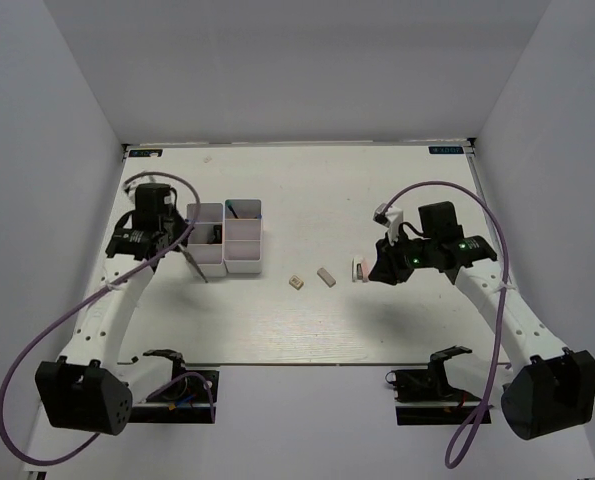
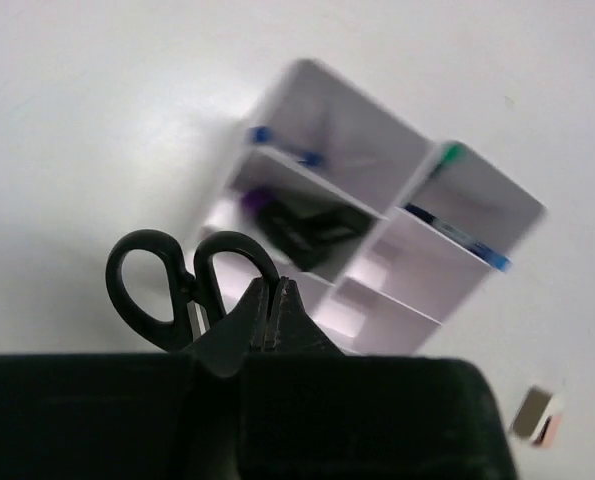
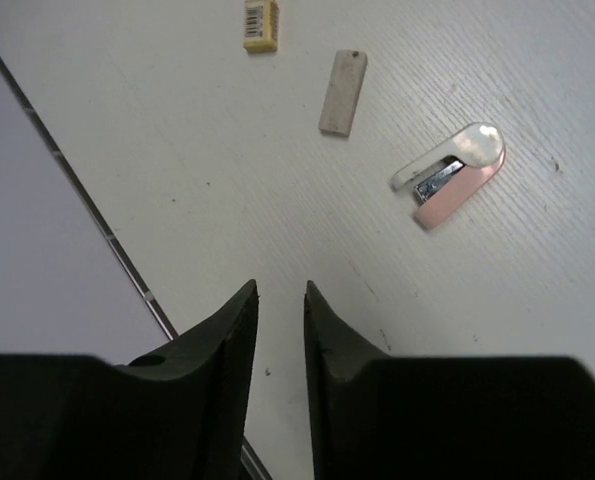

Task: Sort the stationery into containers
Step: Pick up the scissors from the center of the board, then place the scissors in the storage box.

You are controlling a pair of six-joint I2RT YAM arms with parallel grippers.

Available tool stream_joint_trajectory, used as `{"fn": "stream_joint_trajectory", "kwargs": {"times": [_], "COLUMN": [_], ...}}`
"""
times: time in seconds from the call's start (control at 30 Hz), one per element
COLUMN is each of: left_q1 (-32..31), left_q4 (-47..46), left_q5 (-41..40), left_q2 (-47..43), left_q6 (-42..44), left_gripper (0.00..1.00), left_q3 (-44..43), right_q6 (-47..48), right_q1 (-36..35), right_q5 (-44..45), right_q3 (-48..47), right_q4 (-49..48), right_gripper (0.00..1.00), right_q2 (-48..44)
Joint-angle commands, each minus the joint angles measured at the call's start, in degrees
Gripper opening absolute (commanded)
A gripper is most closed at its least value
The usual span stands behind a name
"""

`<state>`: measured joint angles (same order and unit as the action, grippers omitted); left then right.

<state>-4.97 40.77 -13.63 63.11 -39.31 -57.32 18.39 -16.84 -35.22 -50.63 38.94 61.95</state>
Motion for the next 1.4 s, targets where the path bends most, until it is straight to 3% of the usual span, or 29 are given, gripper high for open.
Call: {"fn": "stream_joint_trajectory", "kwargs": {"times": [0.0,0.07,0.37,0.77,1.0,1.1,1.27,1.37], "left_q1": [-5.65,-10.65,-23.05,-26.75,-28.51,-29.13,-29.83,-30.27], "left_q4": [-8.69,-12.72,-25.91,-42.08,-46.57,-47.98,-49.56,-50.09], "left_q5": [3.27,1.78,-5.09,-9.30,-9.75,-9.93,-11.07,-12.21], "left_q2": [2.44,4.82,16.68,21.08,22.67,22.41,21.00,20.12], "left_q6": [12.67,18.55,37.45,42.56,44.85,44.94,45.02,45.02], "left_gripper": [0.00,0.00,0.00,0.00,0.00,0.00,0.00,0.13], "left_q3": [-3.49,-7.27,-15.36,-7.20,-4.47,-3.06,0.71,2.03], "right_q6": [0.77,0.59,0.07,1.21,2.17,2.61,2.88,3.14], "right_q1": [0.23,0.40,0.14,0.23,0.23,0.32,0.23,0.40], "right_q5": [2.52,2.97,4.99,4.82,3.76,3.41,3.05,3.05], "right_q3": [0.97,1.24,1.50,1.50,1.94,1.94,1.94,1.94], "right_q4": [-2.81,-2.99,-3.43,-4.05,-4.13,-4.13,-4.05,-3.78], "right_gripper": [0.27,0.18,0.17,0.17,0.17,0.22,0.44,0.55], "right_q2": [0.80,1.59,4.49,7.65,8.01,8.10,8.10,8.27]}}
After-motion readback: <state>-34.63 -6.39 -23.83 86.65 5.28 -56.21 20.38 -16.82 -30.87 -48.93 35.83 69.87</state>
